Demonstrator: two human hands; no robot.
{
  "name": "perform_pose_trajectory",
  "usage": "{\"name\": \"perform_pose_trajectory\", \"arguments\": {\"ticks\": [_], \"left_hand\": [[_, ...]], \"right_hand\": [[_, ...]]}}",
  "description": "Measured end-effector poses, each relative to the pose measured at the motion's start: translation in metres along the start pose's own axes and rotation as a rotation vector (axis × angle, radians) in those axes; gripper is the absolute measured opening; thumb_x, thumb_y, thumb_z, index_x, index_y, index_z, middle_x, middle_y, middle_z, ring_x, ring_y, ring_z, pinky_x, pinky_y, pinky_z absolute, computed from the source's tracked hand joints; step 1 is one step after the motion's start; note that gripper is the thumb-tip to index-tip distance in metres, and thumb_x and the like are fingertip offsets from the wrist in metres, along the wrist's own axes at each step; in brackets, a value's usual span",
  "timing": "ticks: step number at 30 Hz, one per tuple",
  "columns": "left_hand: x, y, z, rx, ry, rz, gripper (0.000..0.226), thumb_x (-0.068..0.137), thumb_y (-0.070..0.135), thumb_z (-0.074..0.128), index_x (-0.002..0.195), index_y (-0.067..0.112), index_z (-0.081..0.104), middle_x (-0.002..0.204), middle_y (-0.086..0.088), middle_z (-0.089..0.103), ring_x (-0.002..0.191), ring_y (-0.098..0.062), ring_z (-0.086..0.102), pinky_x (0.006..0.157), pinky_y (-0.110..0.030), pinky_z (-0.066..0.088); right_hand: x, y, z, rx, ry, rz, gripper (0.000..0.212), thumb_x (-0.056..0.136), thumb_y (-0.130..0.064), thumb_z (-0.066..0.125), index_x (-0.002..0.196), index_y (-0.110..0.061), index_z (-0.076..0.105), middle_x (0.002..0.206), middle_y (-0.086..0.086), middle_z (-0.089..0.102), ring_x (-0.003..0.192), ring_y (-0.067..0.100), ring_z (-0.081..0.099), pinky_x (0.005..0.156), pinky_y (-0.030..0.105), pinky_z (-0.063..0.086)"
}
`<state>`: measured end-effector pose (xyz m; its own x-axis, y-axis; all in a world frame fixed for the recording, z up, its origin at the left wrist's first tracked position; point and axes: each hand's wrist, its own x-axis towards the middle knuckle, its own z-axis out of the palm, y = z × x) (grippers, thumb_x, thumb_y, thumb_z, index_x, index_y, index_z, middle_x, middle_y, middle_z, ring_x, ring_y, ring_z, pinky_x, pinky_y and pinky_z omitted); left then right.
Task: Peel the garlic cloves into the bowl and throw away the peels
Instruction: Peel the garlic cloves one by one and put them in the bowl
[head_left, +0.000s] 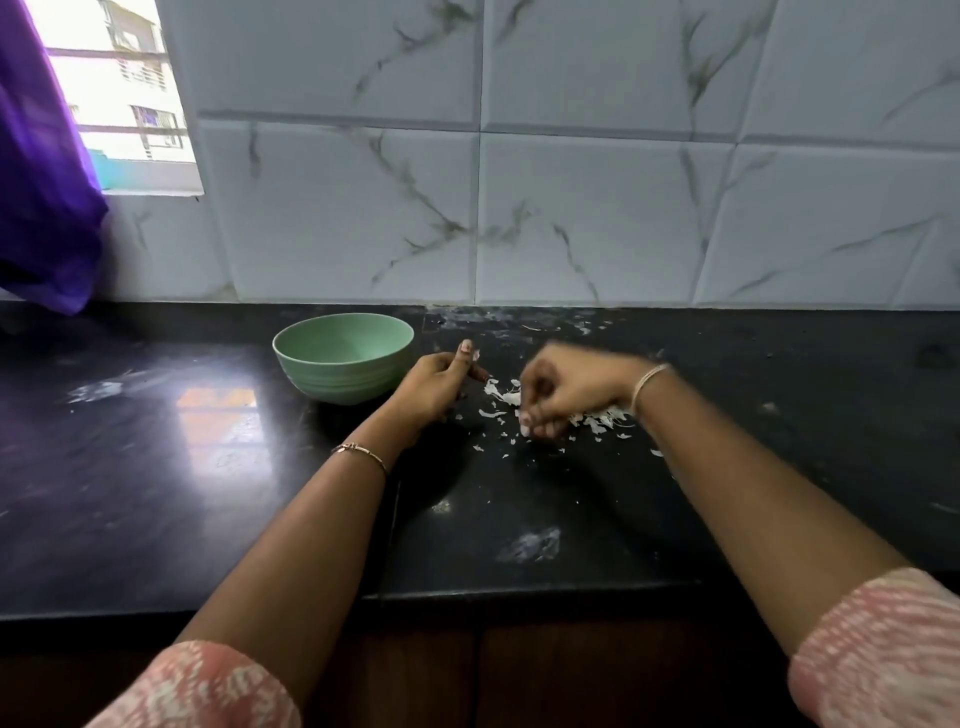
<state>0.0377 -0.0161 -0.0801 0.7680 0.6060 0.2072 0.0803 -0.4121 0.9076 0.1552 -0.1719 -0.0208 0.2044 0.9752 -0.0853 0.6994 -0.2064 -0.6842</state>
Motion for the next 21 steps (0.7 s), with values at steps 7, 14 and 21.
{"name": "perform_pose_trajectory", "arguments": {"ticks": [7,14,21], "left_hand": [[0.000,0.000,0.002,-0.002,-0.041,-0.012,0.028,0.099,0.033,0.053,0.092,0.011,0.068,0.063,0.001,0.048,0.046,-0.006,0.041,0.041,-0.015,0.035],[-0.002,0.005,0.005,-0.072,-0.110,0.039,0.026,0.088,-0.007,0.053,0.100,0.012,0.066,0.076,-0.003,0.061,0.060,-0.004,0.058,0.061,-0.015,0.049],[-0.003,0.006,-0.003,-0.127,-0.454,-0.038,0.038,0.068,0.014,0.078,0.104,0.018,0.065,0.096,-0.008,0.072,0.084,-0.015,0.067,0.082,-0.028,0.052]], "right_hand": [[-0.006,-0.012,-0.020,0.122,0.114,-0.048,0.009,0.088,-0.001,0.066,0.094,0.005,0.066,0.072,0.005,0.073,0.064,0.011,0.068,0.062,0.020,0.057],[0.006,0.008,0.010,-0.235,-0.019,0.127,0.005,0.088,-0.006,0.066,0.088,-0.002,0.070,0.072,0.003,0.072,0.064,0.014,0.067,0.059,0.021,0.053],[0.010,0.005,0.004,-0.194,0.075,0.048,0.011,0.090,-0.007,0.066,0.100,-0.004,0.071,0.078,-0.001,0.074,0.058,0.004,0.065,0.058,0.014,0.049]]}}
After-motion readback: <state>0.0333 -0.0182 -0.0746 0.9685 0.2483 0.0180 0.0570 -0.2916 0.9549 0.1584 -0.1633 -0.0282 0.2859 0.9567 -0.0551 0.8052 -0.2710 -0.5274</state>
